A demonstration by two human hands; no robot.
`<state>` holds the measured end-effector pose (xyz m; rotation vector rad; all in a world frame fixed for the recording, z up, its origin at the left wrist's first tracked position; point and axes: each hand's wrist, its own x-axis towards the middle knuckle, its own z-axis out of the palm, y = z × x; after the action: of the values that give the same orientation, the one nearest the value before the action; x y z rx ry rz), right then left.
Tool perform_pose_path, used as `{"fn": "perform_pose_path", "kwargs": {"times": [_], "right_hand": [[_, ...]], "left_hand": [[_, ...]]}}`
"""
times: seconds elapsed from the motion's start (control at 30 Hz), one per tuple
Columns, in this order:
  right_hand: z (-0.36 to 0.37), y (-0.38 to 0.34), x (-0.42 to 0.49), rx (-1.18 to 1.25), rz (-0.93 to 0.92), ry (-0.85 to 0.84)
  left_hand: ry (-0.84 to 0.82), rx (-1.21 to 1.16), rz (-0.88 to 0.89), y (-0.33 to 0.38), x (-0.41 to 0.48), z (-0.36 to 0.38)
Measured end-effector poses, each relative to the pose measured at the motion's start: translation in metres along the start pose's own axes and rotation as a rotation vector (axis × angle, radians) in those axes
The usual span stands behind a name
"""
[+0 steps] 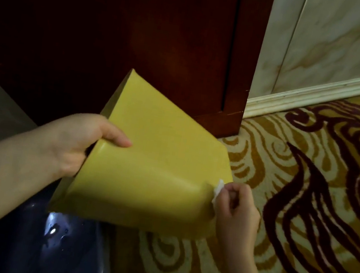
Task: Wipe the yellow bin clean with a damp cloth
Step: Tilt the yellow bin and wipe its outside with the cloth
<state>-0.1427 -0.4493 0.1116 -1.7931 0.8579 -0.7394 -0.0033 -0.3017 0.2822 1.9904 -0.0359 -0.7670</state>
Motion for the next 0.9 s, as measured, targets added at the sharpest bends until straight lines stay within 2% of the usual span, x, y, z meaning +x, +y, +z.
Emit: {"fn": "perform_pose_path", "kwargs": {"times": [0.1,0.23,0.3,0.4,0.47,0.57,0.77,0.9], "right_hand": [[0.006,-0.027,0.009,0.101,-0.071,0.054],[0.041,-0.079,0.008,0.200,-0.211,-0.117],[0.060,-0.098,0.007,0.167,-0.309,-0.160],[0.081,-0.103,0.003,0.031,-0.485,-0.115],[0.087,-0.091,0.004,-0.028,-0.515,-0.102],[0.084,-0.061,0.015,-0.032,-0.383,-0.058],[0.065,0.033,0.071,-0.157,0.108,0.126],[0.046,0.088,0.079,-0.091,0.423,0.194]], "left_hand": [[-0.046,-0.031,0.027,-0.016,0.006,-0.006],[-0.165,-0.054,0.053,-0.035,0.015,-0.005],[-0.205,-0.053,0.053,-0.042,0.017,-0.001],[-0.252,-0.012,0.068,-0.048,0.020,0.000],[-0.262,-0.014,0.043,-0.051,0.021,-0.003],[-0.237,0.047,0.019,-0.052,0.027,-0.009],[-0.236,0.067,0.007,-0.051,0.034,-0.014],[-0.240,0.081,-0.005,-0.052,0.036,-0.018]]}}
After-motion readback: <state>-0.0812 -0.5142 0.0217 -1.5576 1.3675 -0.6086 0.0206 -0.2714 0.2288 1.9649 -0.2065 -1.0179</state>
